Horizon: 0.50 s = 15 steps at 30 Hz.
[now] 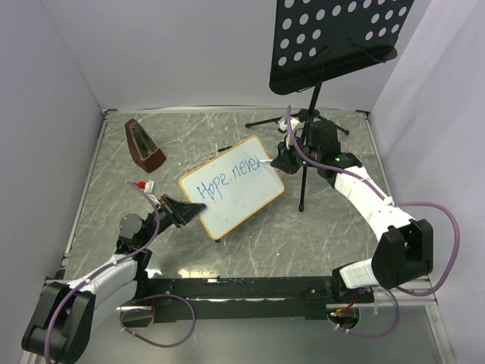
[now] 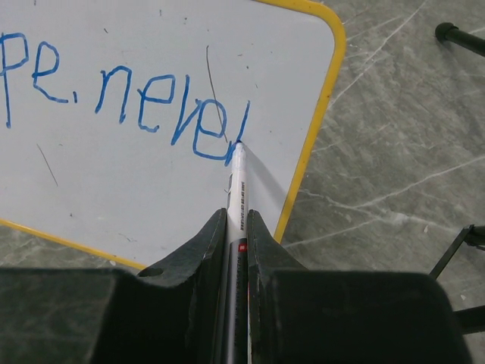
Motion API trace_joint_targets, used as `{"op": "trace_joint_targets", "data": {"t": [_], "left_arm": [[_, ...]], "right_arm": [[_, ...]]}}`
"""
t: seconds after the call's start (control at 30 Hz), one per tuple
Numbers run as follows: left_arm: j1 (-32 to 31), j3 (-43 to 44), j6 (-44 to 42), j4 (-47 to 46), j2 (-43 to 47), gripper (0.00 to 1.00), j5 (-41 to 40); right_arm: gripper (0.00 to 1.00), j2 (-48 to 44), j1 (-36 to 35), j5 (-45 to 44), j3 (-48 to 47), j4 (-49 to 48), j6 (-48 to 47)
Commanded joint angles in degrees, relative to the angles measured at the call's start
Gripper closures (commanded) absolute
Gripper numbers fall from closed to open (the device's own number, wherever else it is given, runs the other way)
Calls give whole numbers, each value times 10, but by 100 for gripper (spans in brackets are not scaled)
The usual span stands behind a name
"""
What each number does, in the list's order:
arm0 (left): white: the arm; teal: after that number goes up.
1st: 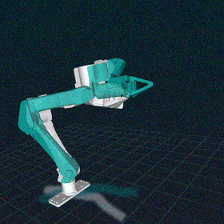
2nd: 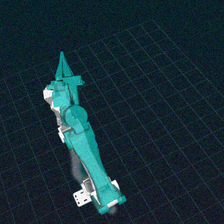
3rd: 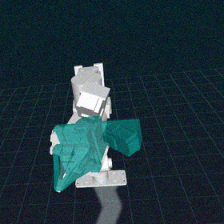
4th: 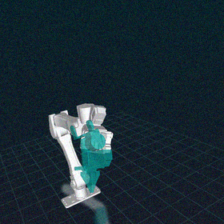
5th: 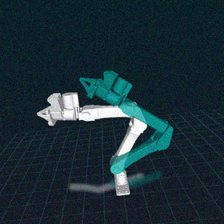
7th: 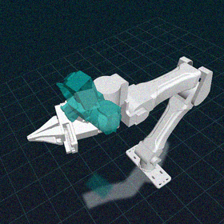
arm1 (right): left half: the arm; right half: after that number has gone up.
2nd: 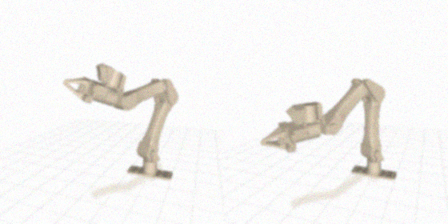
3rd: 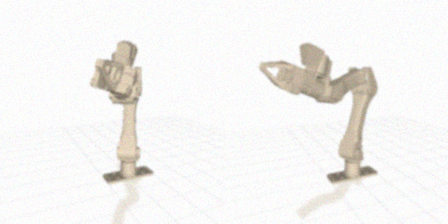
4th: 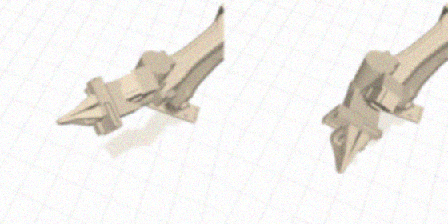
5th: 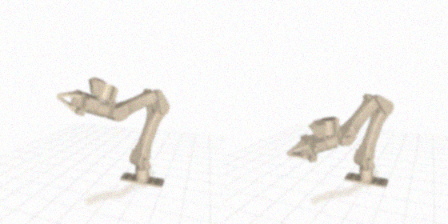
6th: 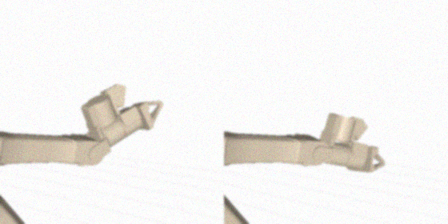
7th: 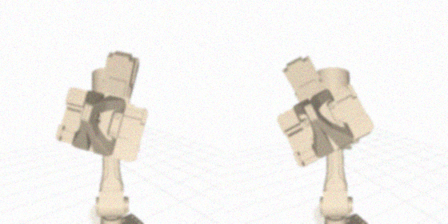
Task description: Write a sentence on the whiteboard
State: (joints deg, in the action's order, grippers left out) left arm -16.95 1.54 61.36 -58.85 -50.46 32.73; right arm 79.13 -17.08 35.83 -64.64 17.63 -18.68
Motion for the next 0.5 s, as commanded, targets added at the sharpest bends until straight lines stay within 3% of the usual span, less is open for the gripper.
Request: {"op": "trace_joint_targets", "data": {"t": [0.0, 0.47], "left_arm": [[0, -15, 17, -113, 16, 99, 17], [3, -14, 16, -109, 19, 99, 18]], "right_arm": [[100, 9, 5, -16, -29, -22, 8], [100, 14, 15, -30, -37, -36, 20]]}}
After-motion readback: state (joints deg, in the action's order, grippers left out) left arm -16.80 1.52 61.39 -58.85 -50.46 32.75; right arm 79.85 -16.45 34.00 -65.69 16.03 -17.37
